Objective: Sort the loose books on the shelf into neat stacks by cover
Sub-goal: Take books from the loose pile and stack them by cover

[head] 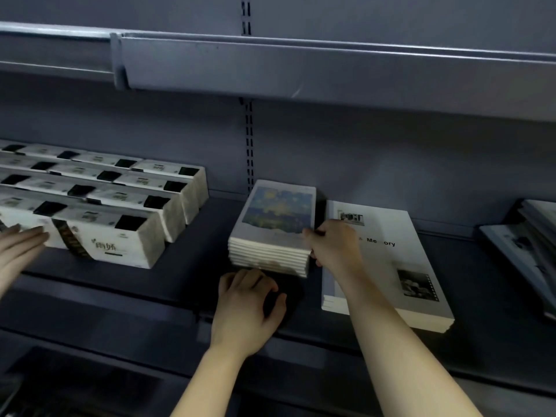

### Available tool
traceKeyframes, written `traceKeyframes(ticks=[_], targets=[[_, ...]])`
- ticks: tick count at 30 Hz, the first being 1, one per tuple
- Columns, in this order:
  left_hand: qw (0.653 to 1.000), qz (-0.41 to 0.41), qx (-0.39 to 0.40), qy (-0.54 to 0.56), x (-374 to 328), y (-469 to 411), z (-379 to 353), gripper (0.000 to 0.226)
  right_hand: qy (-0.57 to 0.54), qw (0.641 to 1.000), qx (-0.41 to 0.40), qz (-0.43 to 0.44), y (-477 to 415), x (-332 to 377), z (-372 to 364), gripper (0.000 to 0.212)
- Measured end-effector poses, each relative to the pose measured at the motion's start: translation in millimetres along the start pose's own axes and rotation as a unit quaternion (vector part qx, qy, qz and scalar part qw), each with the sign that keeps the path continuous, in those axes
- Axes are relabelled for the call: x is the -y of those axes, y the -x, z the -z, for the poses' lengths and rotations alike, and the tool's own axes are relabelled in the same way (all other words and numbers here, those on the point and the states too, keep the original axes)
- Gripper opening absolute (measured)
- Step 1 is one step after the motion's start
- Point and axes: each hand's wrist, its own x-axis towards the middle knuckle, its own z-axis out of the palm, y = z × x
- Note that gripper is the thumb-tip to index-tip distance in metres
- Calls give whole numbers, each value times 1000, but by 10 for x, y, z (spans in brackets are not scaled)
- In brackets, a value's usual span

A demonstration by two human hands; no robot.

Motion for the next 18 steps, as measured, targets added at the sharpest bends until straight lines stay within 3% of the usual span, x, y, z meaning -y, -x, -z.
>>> traceKeyframes(ticks=[8,18], targets=[[1000,-1,-9,-7,-14,-3,-1,29,107,994,-20,25,-7,28,-2,34],[1000,-6,-25,-4,-7,-1,-17,26,130,989,-46,46,26,-3,-66,28]])
